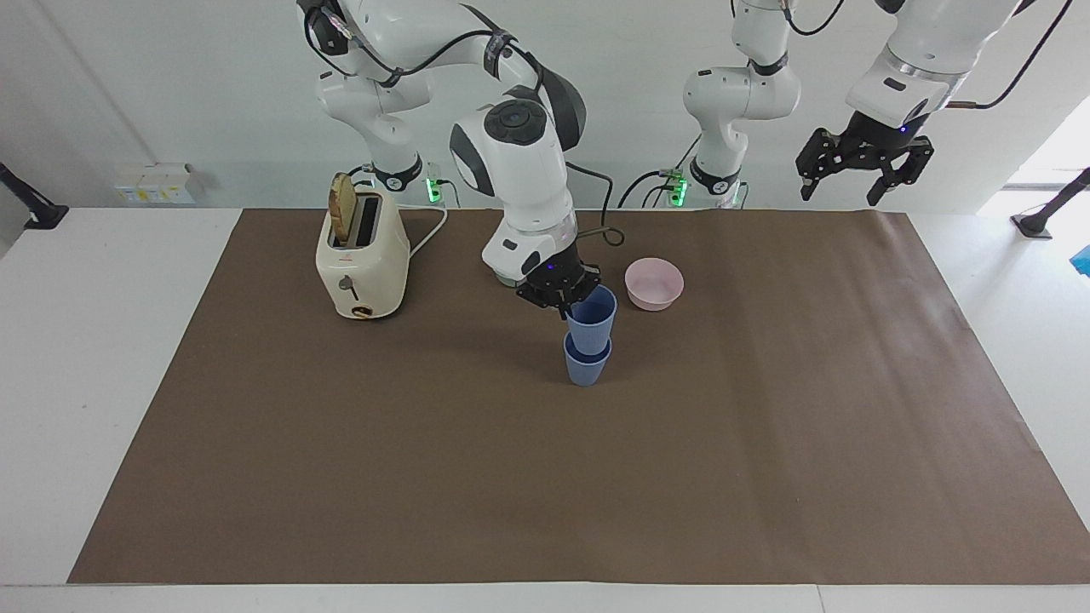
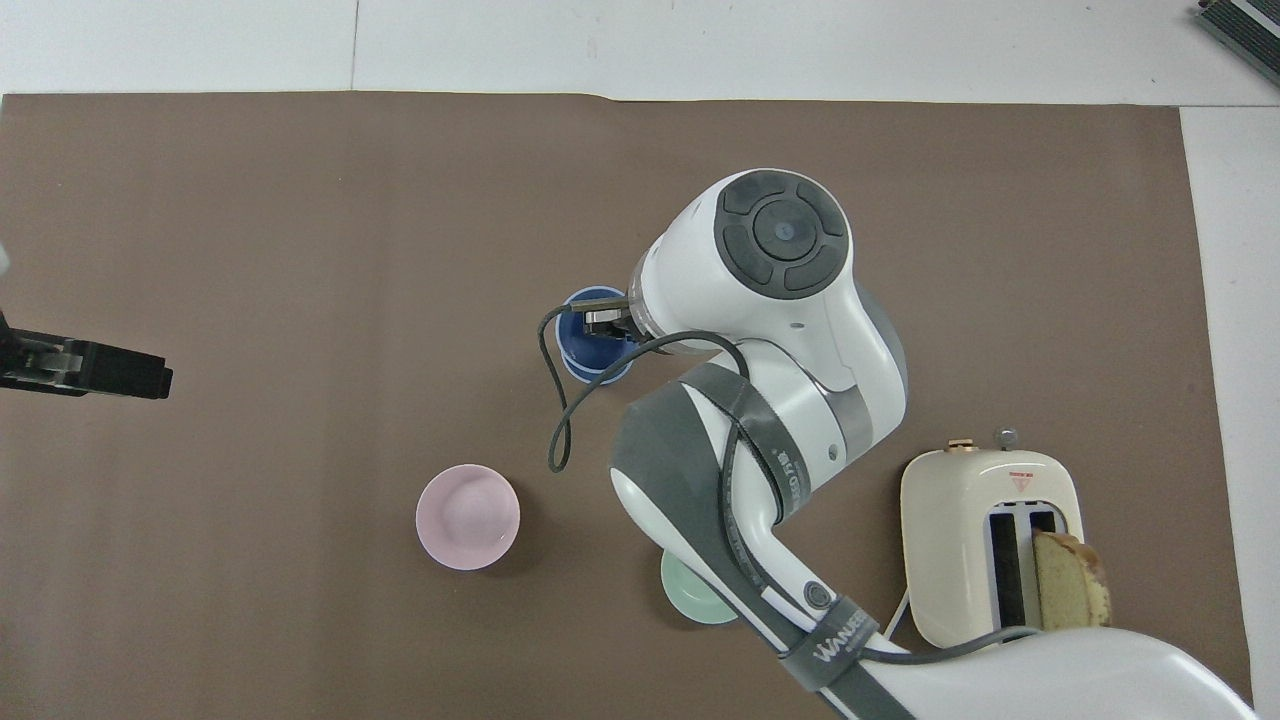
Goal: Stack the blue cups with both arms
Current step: 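Lower the blue cup into the other cup and open the right gripper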
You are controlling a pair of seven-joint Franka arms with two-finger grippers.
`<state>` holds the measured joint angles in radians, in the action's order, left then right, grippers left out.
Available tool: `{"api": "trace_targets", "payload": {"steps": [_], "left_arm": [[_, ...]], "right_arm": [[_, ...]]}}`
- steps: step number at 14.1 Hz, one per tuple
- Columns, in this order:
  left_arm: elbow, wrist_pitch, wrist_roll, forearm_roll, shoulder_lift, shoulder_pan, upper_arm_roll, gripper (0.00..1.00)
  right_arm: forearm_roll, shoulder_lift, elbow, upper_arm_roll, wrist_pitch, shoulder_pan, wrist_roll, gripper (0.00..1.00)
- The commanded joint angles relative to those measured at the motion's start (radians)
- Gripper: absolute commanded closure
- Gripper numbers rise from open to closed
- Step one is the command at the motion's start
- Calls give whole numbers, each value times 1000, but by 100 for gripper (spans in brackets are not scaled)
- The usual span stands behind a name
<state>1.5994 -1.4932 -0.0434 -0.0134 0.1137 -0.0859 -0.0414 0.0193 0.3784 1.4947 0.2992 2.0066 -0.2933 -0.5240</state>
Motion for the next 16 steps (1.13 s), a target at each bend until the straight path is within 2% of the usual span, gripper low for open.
{"api": "trace_targets", "payload": {"steps": [1,16], "left_arm": [[-10,22,-6,12,6,11,-8,0],[2,-9,-1,-20,9,51,-5,0]], "right_arm": [[1,-7,24,8,15,13,-16,100],[-32,56,56,8,93,3,-21,100]]}}
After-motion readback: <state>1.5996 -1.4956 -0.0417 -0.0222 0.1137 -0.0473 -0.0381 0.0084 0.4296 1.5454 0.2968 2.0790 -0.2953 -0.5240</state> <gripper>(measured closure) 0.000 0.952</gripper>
